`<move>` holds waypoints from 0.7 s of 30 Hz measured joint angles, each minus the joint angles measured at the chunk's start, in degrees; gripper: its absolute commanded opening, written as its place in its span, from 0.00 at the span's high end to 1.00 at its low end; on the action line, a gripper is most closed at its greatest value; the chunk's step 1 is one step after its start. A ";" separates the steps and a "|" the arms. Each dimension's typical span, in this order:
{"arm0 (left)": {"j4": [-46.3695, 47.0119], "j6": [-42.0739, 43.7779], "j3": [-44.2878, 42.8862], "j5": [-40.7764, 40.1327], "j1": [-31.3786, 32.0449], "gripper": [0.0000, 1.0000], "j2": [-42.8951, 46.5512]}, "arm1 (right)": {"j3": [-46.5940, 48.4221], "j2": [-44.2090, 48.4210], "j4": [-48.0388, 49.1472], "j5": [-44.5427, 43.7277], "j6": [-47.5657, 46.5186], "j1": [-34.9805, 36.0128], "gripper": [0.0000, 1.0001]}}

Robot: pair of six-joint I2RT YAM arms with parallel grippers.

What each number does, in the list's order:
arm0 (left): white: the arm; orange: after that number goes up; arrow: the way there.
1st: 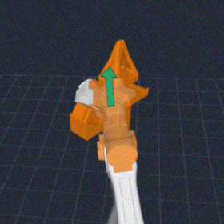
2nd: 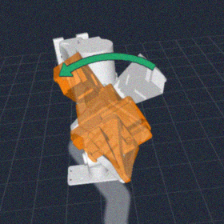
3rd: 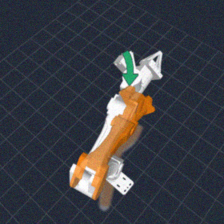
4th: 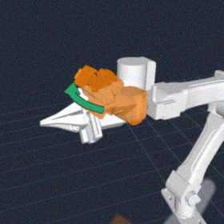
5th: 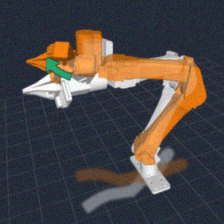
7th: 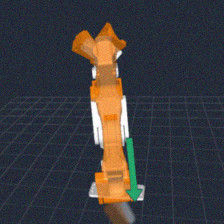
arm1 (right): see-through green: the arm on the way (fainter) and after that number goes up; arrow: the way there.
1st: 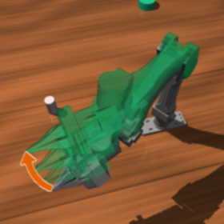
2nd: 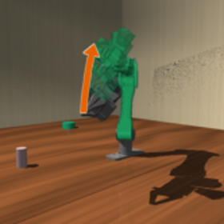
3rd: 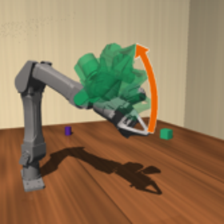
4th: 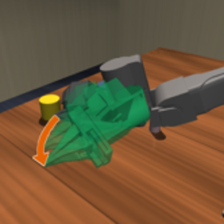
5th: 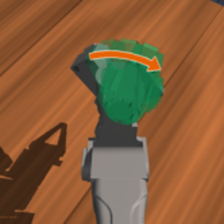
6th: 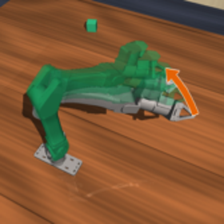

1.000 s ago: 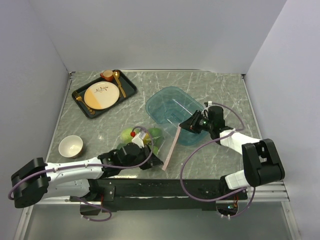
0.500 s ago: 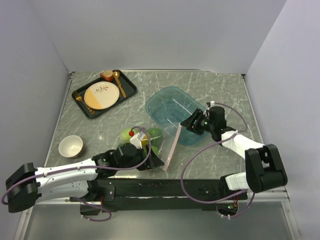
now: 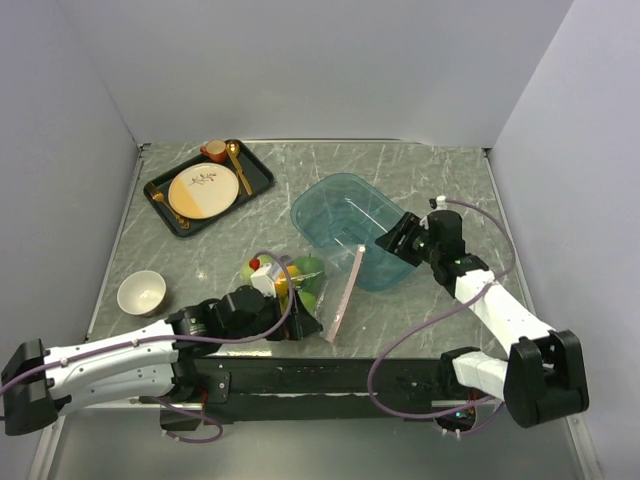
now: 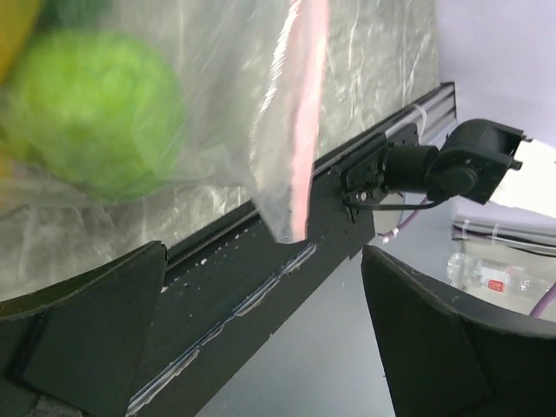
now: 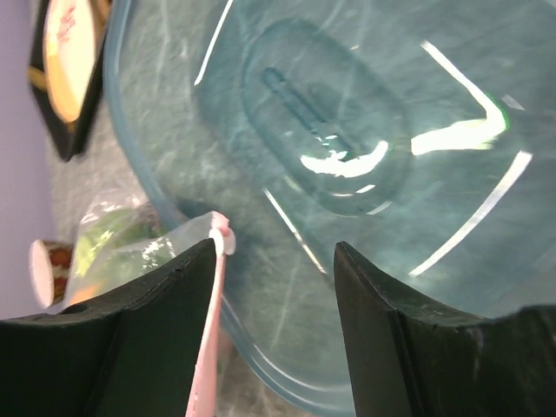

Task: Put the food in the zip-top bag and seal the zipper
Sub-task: Reset both arms

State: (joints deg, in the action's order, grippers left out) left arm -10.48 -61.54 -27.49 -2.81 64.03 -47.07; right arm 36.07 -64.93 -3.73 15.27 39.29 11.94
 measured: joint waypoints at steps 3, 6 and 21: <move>-4.46 2.54 -5.18 -2.64 0.04 0.01 0.48 | 0.00 3.10 -3.13 -3.63 -1.05 -0.02 0.35; -9.03 5.16 -11.93 -6.34 0.09 0.01 0.50 | 0.02 5.44 -6.16 -6.99 -2.23 -0.11 0.29; -16.41 18.80 -33.68 -18.58 -4.59 0.01 -8.35 | 2.89 10.14 -16.09 -19.76 -8.11 -0.35 0.02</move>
State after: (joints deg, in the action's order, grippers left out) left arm -26.89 -42.74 -61.17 -21.39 59.44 -55.42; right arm 38.96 -54.78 -19.81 -4.49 31.18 11.60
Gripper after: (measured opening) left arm 0.993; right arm 0.957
